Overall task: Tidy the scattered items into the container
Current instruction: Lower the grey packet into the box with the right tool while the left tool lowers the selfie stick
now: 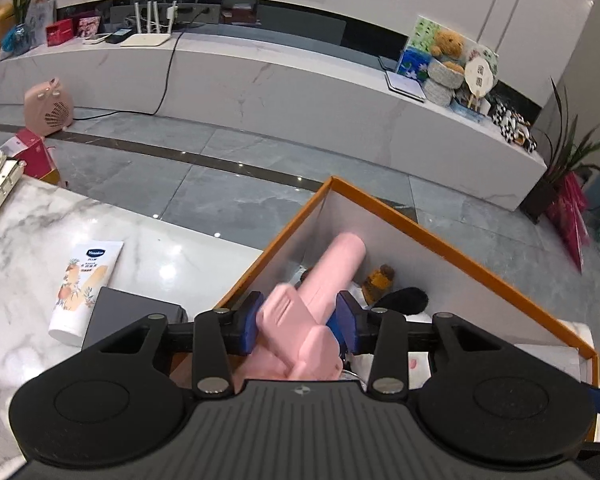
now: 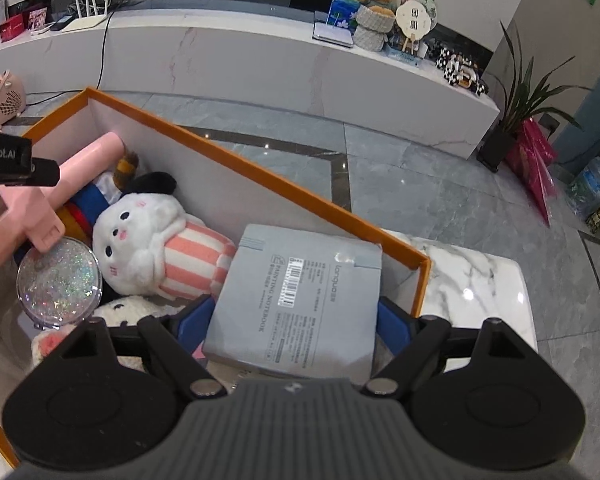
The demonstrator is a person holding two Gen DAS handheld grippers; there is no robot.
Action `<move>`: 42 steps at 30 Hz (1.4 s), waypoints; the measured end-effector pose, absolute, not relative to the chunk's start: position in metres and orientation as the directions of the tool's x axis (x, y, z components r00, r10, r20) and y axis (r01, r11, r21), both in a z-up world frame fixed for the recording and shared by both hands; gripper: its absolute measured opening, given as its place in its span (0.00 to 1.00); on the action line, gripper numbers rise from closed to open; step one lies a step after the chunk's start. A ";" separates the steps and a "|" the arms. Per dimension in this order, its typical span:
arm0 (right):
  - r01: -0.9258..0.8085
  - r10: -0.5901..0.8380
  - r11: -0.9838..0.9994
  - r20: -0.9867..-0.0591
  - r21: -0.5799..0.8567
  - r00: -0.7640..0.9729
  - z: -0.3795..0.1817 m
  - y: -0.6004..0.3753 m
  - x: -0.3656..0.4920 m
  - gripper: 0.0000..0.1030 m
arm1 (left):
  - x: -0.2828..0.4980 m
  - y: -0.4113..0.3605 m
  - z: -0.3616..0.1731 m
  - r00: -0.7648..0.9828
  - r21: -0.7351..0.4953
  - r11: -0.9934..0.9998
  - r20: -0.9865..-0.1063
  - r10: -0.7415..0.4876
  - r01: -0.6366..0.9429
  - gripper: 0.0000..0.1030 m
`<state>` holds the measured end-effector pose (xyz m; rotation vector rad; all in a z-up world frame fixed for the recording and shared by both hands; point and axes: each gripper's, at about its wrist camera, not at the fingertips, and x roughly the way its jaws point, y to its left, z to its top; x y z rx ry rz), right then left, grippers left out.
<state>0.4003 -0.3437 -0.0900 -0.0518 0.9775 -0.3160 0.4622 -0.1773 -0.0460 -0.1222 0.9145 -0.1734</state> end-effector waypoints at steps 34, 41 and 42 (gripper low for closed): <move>0.295 -0.289 0.945 -0.779 -0.140 0.556 -0.041 -0.342 0.377 0.92 | 0.435 -0.140 0.022 0.636 -0.206 0.949 -0.705 -0.314 0.240 0.65; 0.297 -0.289 0.946 -0.758 -0.132 0.584 -0.018 -0.329 0.362 0.92 | 0.423 -0.110 0.050 0.663 -0.176 0.952 -0.685 -0.302 0.252 0.72; 0.296 -0.288 0.946 -0.753 -0.129 0.592 -0.014 -0.327 0.359 0.92 | 0.421 -0.105 0.055 0.669 -0.167 0.952 -0.680 -0.299 0.256 0.72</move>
